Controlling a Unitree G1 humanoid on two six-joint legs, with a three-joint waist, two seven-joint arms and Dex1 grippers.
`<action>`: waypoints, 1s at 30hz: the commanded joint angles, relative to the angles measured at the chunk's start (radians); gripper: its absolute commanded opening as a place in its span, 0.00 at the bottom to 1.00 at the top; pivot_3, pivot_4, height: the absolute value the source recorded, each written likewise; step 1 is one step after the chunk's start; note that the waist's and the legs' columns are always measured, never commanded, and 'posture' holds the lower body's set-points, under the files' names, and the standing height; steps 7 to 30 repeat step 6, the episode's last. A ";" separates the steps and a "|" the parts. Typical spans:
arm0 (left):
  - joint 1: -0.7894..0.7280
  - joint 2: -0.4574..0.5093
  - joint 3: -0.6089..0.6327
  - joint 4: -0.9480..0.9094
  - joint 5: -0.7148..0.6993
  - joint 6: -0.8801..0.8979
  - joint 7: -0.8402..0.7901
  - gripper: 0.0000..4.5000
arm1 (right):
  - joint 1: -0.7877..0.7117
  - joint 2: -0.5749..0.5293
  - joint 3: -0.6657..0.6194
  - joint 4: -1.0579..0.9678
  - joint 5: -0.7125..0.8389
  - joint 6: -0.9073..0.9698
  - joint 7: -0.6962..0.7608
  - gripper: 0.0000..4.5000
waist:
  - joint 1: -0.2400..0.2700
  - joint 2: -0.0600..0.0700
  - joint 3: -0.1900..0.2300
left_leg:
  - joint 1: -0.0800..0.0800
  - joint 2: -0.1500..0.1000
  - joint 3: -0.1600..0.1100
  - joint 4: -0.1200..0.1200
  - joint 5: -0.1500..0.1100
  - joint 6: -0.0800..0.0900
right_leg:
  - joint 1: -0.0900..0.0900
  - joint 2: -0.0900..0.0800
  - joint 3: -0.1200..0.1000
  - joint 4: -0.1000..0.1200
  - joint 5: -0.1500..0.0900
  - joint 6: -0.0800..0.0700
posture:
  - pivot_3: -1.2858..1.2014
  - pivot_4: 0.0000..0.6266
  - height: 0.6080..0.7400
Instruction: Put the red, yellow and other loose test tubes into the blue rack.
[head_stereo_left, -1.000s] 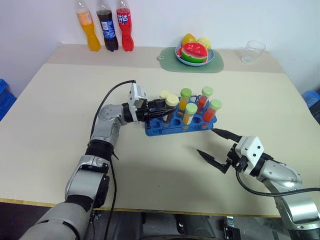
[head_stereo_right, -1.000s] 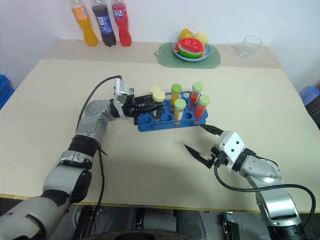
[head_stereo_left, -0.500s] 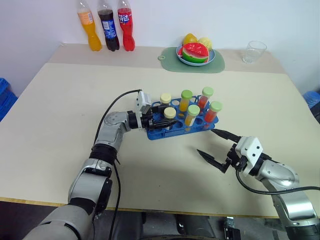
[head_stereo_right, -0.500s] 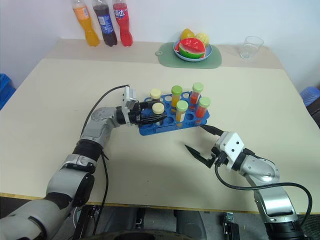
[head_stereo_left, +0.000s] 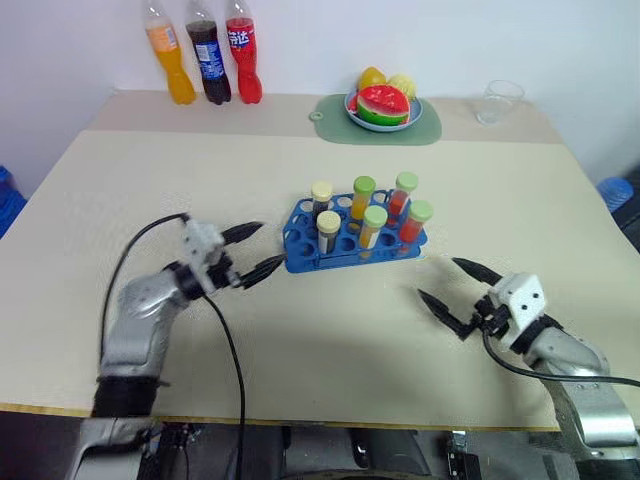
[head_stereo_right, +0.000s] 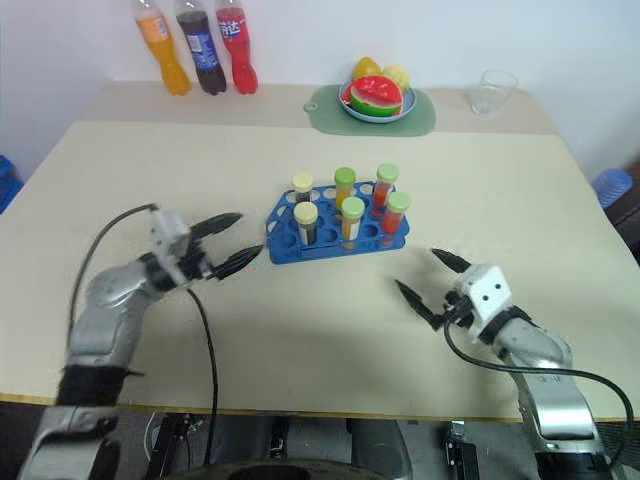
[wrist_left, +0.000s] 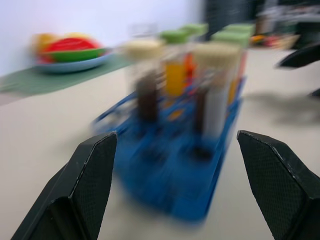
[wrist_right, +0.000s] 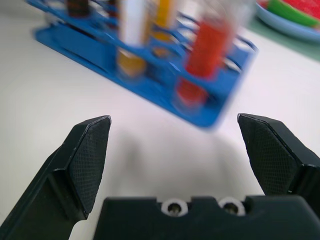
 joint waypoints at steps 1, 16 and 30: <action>0.094 0.044 0.076 -0.140 -0.052 0.059 0.044 0.88 | 0.031 0.007 -0.086 -0.026 0.067 0.022 -0.009 1.00 | -0.001 0.000 0.000 | 0.000 0.000 0.000 0.000 0.000 0.000 | 0.000 0.000 0.000 0.000 0.000 -0.001 | 0.52 0.24 1.00; 0.209 0.087 0.121 -0.234 -0.096 0.122 0.068 0.88 | 0.031 -0.016 -0.139 -0.006 0.114 0.037 0.025 1.00 | -0.004 0.000 0.000 | 0.001 0.001 0.001 0.000 0.000 0.000 | 0.000 0.000 0.000 0.000 -0.002 -0.003 | 0.52 0.24 1.00; 0.209 0.087 0.121 -0.234 -0.096 0.122 0.068 0.88 | 0.031 -0.016 -0.139 -0.006 0.114 0.037 0.025 1.00 | -0.004 0.000 0.000 | 0.001 0.001 0.001 0.000 0.000 0.000 | 0.000 0.000 0.000 0.000 -0.002 -0.003 | 0.52 0.24 1.00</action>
